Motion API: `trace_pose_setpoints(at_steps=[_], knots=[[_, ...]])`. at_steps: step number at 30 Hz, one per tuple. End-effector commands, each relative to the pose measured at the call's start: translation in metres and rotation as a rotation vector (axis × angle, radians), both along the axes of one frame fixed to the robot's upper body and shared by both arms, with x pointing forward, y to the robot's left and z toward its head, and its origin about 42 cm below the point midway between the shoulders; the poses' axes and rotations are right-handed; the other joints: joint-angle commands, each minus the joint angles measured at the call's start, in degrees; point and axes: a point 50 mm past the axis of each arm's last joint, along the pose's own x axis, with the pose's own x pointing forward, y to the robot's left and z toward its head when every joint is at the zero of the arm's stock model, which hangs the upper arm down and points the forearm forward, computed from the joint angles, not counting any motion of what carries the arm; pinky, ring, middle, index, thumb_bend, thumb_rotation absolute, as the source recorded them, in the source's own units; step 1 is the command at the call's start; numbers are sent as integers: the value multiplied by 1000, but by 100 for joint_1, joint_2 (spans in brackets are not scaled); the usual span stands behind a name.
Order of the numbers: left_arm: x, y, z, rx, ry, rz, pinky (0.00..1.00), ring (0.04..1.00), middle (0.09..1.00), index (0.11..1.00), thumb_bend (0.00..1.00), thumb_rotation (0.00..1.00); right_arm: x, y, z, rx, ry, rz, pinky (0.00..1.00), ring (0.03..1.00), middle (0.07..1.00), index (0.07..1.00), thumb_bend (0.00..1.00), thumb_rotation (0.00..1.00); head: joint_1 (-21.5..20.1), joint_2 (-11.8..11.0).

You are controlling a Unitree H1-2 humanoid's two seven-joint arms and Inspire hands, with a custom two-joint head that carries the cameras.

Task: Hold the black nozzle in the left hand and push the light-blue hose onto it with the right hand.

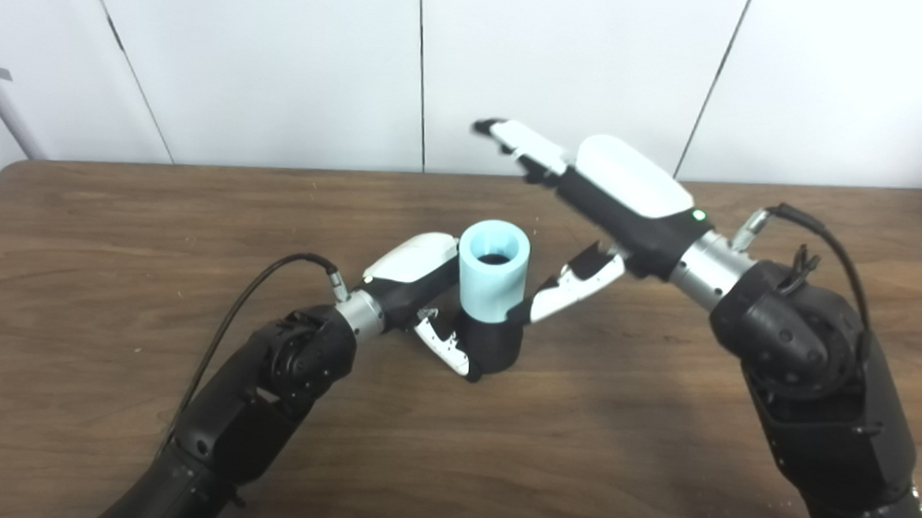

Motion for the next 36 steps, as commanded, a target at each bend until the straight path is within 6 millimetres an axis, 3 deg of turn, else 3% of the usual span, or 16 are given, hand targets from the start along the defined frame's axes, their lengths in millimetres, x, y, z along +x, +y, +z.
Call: trace_pose_setpoints(at_steps=[1, 11, 14, 16, 18, 25, 26, 27, 30, 33, 36], knots=[[-4, 3, -16, 59, 61, -8, 1000, 613, 489, 481, 526, 0, 1, -2, 15, 71, -20, -32, 725, 896, 1000, 1000, 836, 239, -7, 5], [-4, 6, -15, 62, 61, -8, 1000, 613, 487, 482, 526, 0, -6, -23, -4, 61, 153, -72, 693, 896, 1000, 1000, 870, 114, -12, 8], [-4, 6, -14, 60, 66, -6, 1000, 613, 488, 481, 526, 0, -14, -32, -17, 54, 202, -82, 656, 872, 982, 991, 829, 15, 8, 1], [-4, 6, -14, 55, 68, -4, 1000, 612, 487, 483, 526, 0, -19, -36, -29, 118, 217, -110, 567, 768, 894, 919, 779, 1, 14, -3], [-4, 6, -15, 51, 68, -1, 1000, 612, 485, 484, 526, 0, -22, -37, -40, 207, 216, -148, 531, 726, 858, 892, 772, 0, 14, -3], [-5, 4, -18, 41, 78, 6, 1000, 617, 474, 497, 526, 0, -25, -28, -59, 441, 195, -227, 456, 657, 804, 844, 764, 17, 35, -16], [-5, 4, -19, 40, 84, 7, 1000, 639, 529, 539, 598, 18, -25, -26, -63, 479, 192, -242, 453, 656, 802, 843, 765, 21, 39, -13], [-5, 4, -19, 40, 89, 9, 1000, 680, 646, 641, 770, 62, -26, -25, -65, 502, 189, -251, 450, 655, 801, 842, 768, 27, 39, -13], [-5, 7, -19, 47, 107, 15, 1000, 851, 853, 851, 953, 176, -27, -22, -70, 525, 185, -271, 456, 655, 800, 841, 770, 33, 44, -11], [-3, 8, -20, 75, 119, 17, 1000, 979, 979, 978, 997, 278, -29, -21, -74, 512, 188, -269, 479, 660, 801, 841, 772, 47, 43, -10], [-3, 9, -18, 108, 120, 19, 1000, 998, 998, 998, 1000, 334, -30, -22, -77, 498, 190, -266, 490, 664, 801, 840, 773, 55, 46, 0]])
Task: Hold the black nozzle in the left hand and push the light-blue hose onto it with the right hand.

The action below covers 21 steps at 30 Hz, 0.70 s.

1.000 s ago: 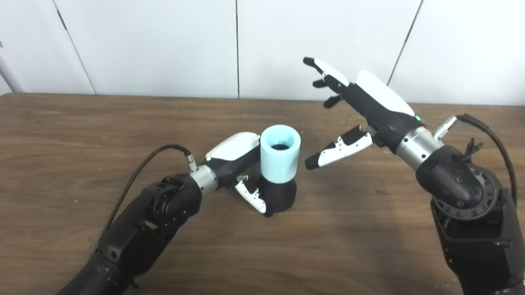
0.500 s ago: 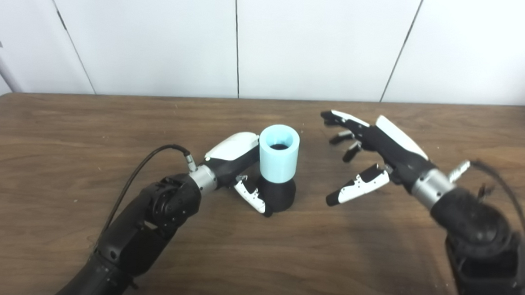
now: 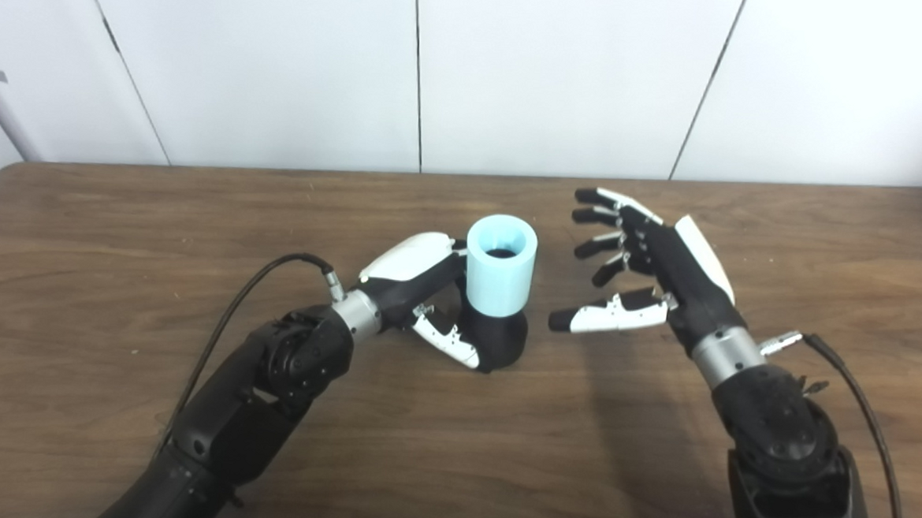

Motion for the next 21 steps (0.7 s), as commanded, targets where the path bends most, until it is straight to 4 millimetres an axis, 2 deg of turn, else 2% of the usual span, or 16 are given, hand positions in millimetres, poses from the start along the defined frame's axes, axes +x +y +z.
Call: trace_pose_setpoints(at_steps=[1, 6, 10, 12, 14, 16, 17, 18, 19, 21], knots=[[-5, 9, -18, 123, 86, 1, 1000, 999, 999, 999, 1000, 339, 2, -1, 17, -9, -97, 7, 491, 664, 801, 840, 773, 56, -17, 9], [-4, 12, -14, 153, 72, 11, 1000, 1000, 1000, 1000, 1000, 348, 0, -3, 17, -11, -95, 13, 484, 664, 802, 840, 773, 63, -16, 17], [-1, 18, -9, 120, 82, 47, 1000, 1000, 1000, 1000, 1000, 234, 0, -4, 16, -8, -97, 11, 484, 664, 802, 840, 774, 65, 17, 6], [-1, 24, -7, 91, 79, 77, 1000, 1000, 1000, 998, 944, 139, -1, -6, 16, -4, -96, 10, 486, 663, 802, 840, 773, 61, 17, 6], [-1, 30, -6, 62, 73, 104, 994, 988, 982, 979, 897, 112, -2, -7, 15, 1, -95, 7, 487, 663, 802, 841, 772, 55, 35, -5], [0, 35, -6, 36, 66, 127, 972, 951, 925, 924, 816, 80, -2, -8, 14, 5, -93, 4, 489, 663, 803, 841, 768, 38, 46, -6], [-3, 44, -5, -29, 51, 176, 968, 944, 916, 915, 801, 75, -3, -9, 13, 13, -93, -3, 489, 663, 803, 841, 768, 35, 86, -12], [-6, 51, -3, -102, 37, 229, 785, 835, 825, 822, 731, 34, -4, -10, 12, 20, -93, -11, 489, 664, 801, 836, 761, 14, 93, -17], [-11, 58, -1, -182, 23, 286, 709, 788, 781, 778, 701, 17, -5, -11, 11, 28, -95, -19, 489, 663, 796, 829, 758, 7, 119, -12], [-20, 66, 3, -321, 8, 382, 631, 727, 721, 723, 652, 4, -6, -12, 9, 43, -99, -34, 494, 654, 765, 806, 742, 1, 156, -20]])
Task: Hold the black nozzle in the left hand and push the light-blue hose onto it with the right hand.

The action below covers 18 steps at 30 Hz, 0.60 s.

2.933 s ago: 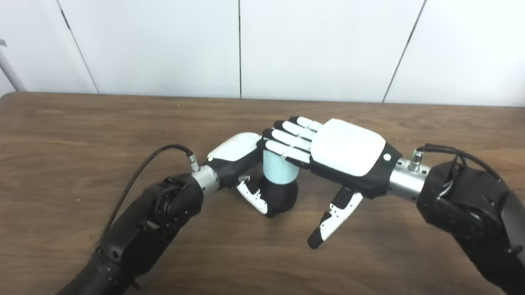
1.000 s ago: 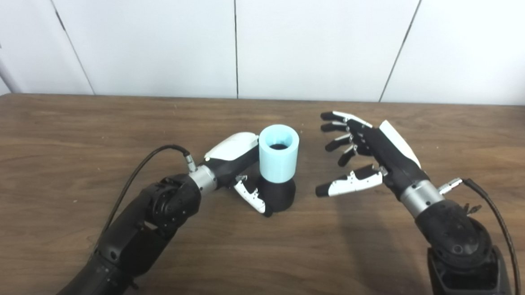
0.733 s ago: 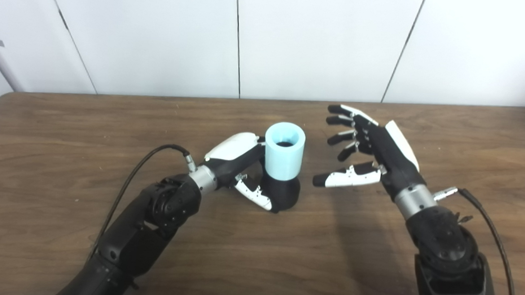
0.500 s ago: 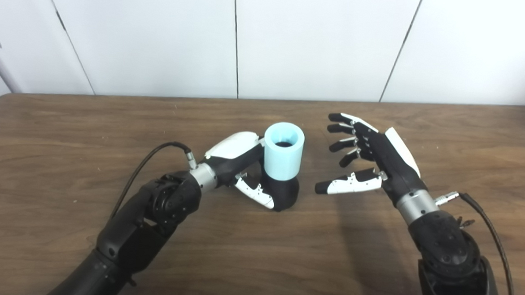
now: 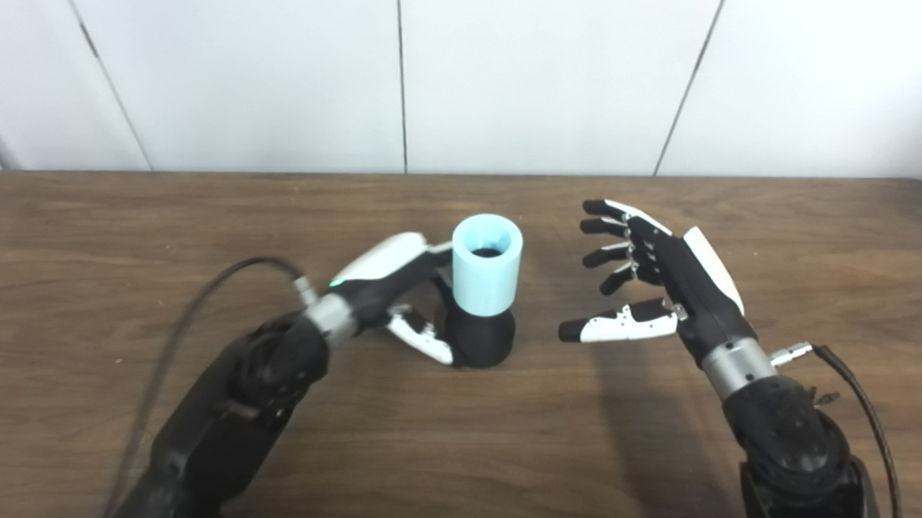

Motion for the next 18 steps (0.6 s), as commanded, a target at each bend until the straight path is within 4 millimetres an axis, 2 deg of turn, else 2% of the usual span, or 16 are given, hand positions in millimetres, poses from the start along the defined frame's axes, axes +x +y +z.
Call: trace_pose_setpoints(at_steps=[1, 4, 7, 9, 14, 16, 18], knots=[[-2, 15, 13, -115, -57, 136, 612, 701, 695, 701, 624, 1, 1, 2, 16, 31, -100, -2, 499, 641, 733, 780, 732, 0, 21, 14], [-12, 21, 9, -343, -79, 280, 607, 676, 668, 685, 599, 0, 2, 3, 9, 84, -106, -34, 496, 618, 701, 745, 725, 0, 34, 13], [-16, 22, 6, -471, -87, 343, 598, 662, 661, 679, 590, 0, 4, 3, 3, 127, -111, -53, 482, 602, 691, 723, 720, 0, 34, 13], [-17, 21, 2, -615, -70, 367, 592, 662, 660, 678, 597, 0, 6, 2, -4, 166, -118, -68, 478, 598, 690, 717, 718, 0, 53, 6], [-19, 28, -3, -813, 13, 282, 640, 724, 693, 687, 657, 20, 10, 1, -15, 199, -132, -61, 488, 597, 689, 707, 705, 0, 93, -4], [-23, 31, -1, -840, 41, 230, 659, 743, 699, 701, 684, 39, 8, 0, -17, 213, -132, -53, 538, 605, 692, 710, 715, 32, 80, 3], [-25, 32, 0, -845, 51, 202, 652, 742, 699, 708, 695, 48, 7, 1, -20, 244, -132, -60, 541, 606, 694, 712, 724, 73, 2, 6]])
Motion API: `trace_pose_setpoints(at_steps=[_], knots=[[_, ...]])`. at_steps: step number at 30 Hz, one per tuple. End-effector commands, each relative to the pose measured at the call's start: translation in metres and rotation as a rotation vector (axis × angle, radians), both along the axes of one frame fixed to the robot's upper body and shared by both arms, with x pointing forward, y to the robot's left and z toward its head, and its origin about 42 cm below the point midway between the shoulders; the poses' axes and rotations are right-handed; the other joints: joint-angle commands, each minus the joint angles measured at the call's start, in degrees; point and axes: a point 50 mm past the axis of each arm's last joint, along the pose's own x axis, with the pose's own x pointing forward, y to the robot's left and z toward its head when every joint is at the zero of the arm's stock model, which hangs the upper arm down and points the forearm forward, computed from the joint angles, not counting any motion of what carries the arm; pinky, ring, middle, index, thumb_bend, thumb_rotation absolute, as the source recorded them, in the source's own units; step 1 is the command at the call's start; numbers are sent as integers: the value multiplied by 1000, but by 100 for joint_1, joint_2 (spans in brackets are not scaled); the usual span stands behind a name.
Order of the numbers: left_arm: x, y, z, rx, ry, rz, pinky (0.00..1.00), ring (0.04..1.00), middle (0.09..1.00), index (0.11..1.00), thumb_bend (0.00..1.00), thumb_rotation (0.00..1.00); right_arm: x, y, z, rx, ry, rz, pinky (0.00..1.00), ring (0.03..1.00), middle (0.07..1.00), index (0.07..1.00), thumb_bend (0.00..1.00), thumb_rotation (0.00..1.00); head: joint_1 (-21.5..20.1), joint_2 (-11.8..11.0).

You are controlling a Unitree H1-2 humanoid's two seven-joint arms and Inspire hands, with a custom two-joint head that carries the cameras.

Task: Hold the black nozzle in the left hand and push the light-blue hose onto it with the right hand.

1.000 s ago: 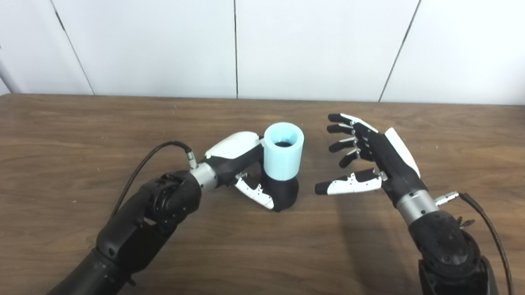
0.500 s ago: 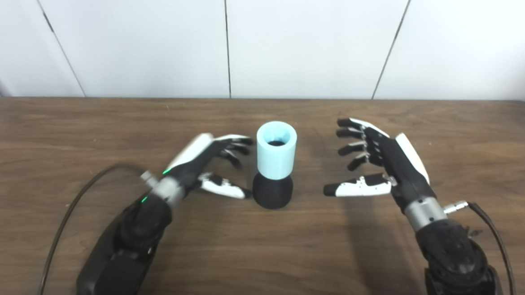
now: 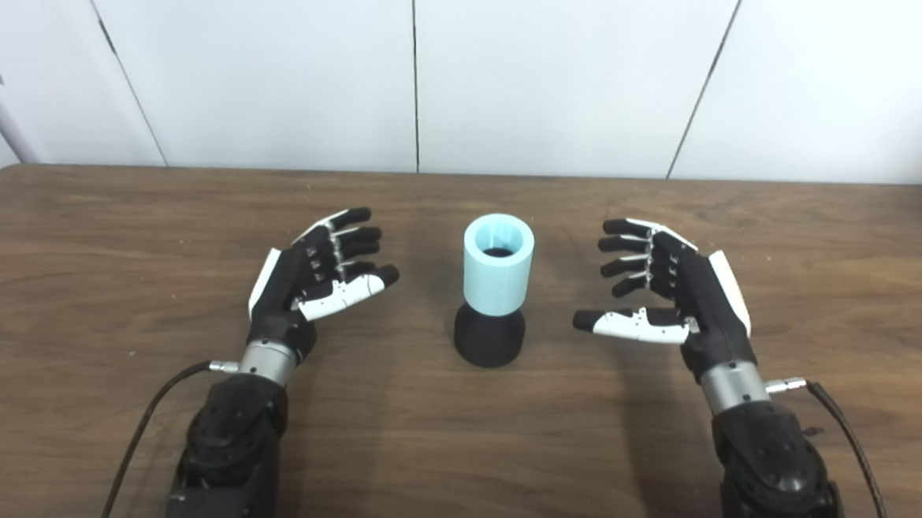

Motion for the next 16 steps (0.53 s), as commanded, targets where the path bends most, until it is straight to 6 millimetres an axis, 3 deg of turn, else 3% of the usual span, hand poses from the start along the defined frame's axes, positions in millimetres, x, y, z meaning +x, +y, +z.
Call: trace_pose_setpoints(at_steps=[1, 10, 16], knots=[[2, 1, 19, -8, -71, -30, 650, 738, 698, 711, 698, 52, 3, 2, 13, 35, -95, 0, 526, 607, 695, 714, 728, 88, -44, -10], [1, 6, 19, -7, -63, -63, 576, 707, 688, 717, 677, 7, -5, 6, 10, 53, -107, -40, 445, 604, 707, 748, 741, 113, -84, -65], [-1, 9, 22, 15, -73, -99, 617, 705, 688, 717, 678, 35, -10, 4, 9, 36, -118, -56, 455, 614, 718, 765, 745, 116, -187, -100]])
